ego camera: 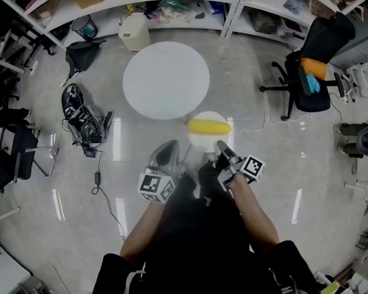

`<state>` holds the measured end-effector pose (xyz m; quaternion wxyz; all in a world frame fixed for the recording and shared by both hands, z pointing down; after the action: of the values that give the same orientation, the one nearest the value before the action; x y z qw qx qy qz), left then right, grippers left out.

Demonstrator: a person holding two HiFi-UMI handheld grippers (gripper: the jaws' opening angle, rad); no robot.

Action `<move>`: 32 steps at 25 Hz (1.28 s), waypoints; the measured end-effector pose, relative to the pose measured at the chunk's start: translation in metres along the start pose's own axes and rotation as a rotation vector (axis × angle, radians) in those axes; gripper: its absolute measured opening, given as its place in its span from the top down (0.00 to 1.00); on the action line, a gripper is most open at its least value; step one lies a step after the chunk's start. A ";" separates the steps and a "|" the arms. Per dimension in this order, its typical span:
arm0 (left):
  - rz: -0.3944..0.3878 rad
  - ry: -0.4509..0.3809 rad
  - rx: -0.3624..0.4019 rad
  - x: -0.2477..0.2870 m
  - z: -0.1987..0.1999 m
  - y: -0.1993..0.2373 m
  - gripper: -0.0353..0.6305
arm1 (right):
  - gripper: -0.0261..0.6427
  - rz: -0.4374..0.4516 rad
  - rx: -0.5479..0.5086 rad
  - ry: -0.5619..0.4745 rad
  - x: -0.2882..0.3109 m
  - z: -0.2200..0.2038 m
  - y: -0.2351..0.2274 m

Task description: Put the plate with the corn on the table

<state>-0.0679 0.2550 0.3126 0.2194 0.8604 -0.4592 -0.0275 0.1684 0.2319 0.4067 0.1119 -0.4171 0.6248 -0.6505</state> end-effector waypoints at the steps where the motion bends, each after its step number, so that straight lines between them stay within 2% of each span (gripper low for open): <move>1: 0.005 -0.001 0.001 0.003 0.000 0.000 0.94 | 0.93 0.002 0.002 0.004 0.002 0.003 0.000; 11: 0.077 -0.007 -0.006 0.046 -0.001 -0.007 0.94 | 0.93 0.009 -0.017 0.070 0.016 0.046 -0.008; 24: 0.207 -0.036 -0.030 0.106 -0.004 -0.010 0.94 | 0.93 0.015 -0.070 0.206 0.052 0.107 -0.018; 27: 0.234 -0.044 -0.019 0.112 0.000 -0.008 0.94 | 0.93 0.047 -0.070 0.224 0.061 0.117 -0.017; 32: 0.263 -0.053 -0.018 0.114 0.004 0.002 0.94 | 0.93 0.034 -0.073 0.236 0.073 0.125 -0.020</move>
<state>-0.0049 0.1609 0.3273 0.2169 0.7897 -0.5734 -0.0252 0.2154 0.0968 0.4384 0.0334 -0.3308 0.6640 -0.6698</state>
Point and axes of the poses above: the fingertips, and each gripper's own axes: x forward along the fingers, y to its left, z out of its top, the point moved 5 cm from there along -x, backward along the fingers, and after that the axes turned 8 degrees about -z, right-handed, at the moved point
